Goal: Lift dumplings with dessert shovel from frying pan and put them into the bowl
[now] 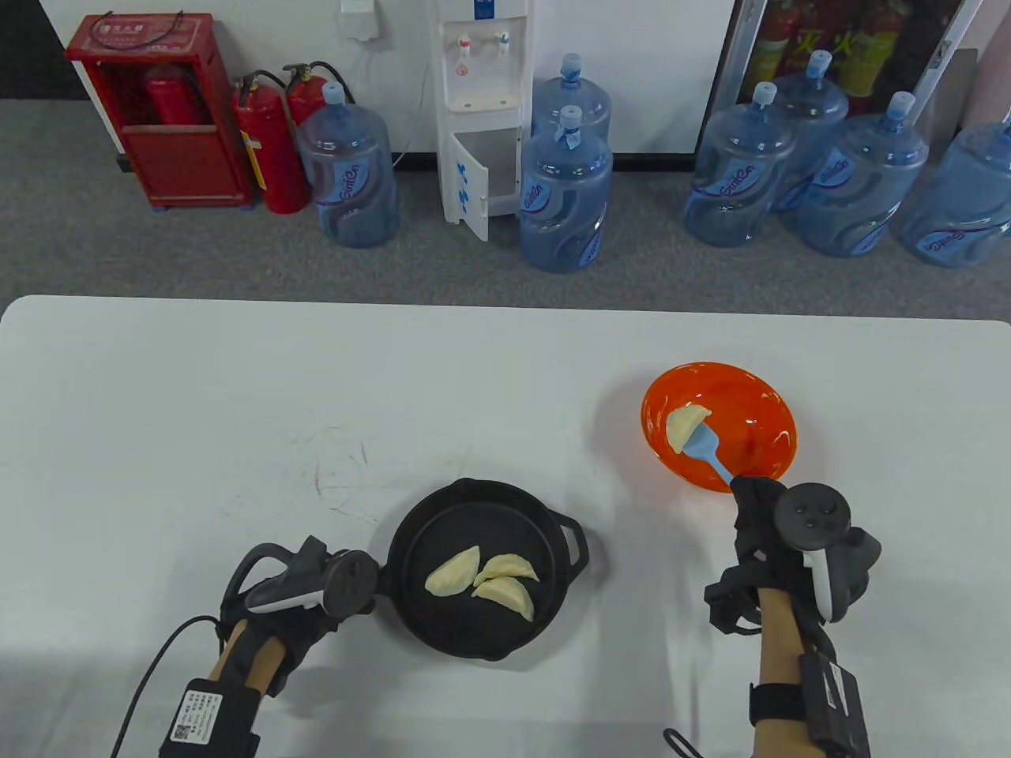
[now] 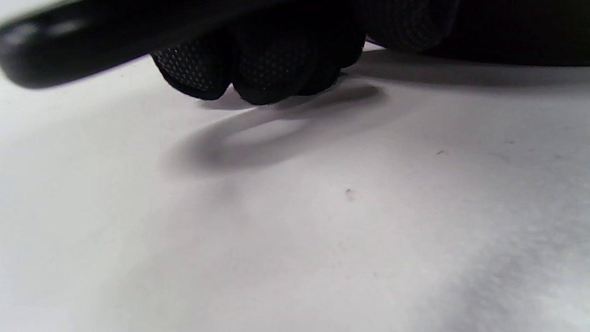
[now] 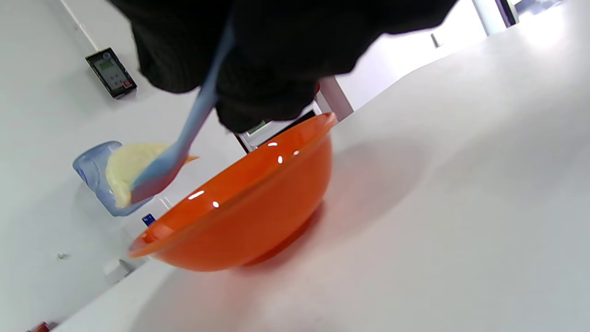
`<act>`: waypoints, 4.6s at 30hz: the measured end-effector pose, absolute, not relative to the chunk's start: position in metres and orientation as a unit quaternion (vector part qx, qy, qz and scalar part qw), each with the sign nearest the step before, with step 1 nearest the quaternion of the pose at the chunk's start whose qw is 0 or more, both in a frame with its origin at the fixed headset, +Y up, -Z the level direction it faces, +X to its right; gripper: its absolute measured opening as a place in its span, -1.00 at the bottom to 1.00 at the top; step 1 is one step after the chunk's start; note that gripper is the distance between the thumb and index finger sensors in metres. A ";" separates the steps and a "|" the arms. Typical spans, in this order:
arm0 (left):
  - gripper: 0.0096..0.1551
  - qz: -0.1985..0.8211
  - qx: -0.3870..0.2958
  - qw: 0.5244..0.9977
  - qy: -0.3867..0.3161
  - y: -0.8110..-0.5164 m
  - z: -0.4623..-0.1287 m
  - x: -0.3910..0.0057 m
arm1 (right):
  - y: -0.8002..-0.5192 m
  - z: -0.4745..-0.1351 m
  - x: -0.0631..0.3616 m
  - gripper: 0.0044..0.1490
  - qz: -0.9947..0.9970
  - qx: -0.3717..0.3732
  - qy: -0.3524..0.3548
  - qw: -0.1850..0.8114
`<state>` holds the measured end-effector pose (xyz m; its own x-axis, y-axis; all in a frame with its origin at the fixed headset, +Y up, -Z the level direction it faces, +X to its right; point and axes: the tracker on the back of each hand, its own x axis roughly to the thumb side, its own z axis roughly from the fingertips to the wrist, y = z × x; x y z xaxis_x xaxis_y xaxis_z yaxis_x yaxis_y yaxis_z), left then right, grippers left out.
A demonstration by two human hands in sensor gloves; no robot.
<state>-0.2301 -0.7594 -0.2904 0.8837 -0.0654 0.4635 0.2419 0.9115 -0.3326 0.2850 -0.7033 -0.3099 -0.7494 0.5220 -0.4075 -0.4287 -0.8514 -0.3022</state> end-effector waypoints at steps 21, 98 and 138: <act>-0.38 -0.075 -0.197 0.951 -0.227 -0.760 -0.291 -0.231 | -0.689 -0.336 0.258 -0.48 0.974 -0.214 -0.049 0.049; -0.38 -0.082 -0.199 0.951 -0.222 -0.760 -0.290 -0.229 | -0.732 -0.251 0.114 -0.53 0.950 0.279 -0.132 0.052; -0.39 -0.083 -0.206 0.950 -0.220 -0.760 -0.291 -0.229 | -0.748 -0.266 0.110 -0.50 0.939 0.261 0.074 0.212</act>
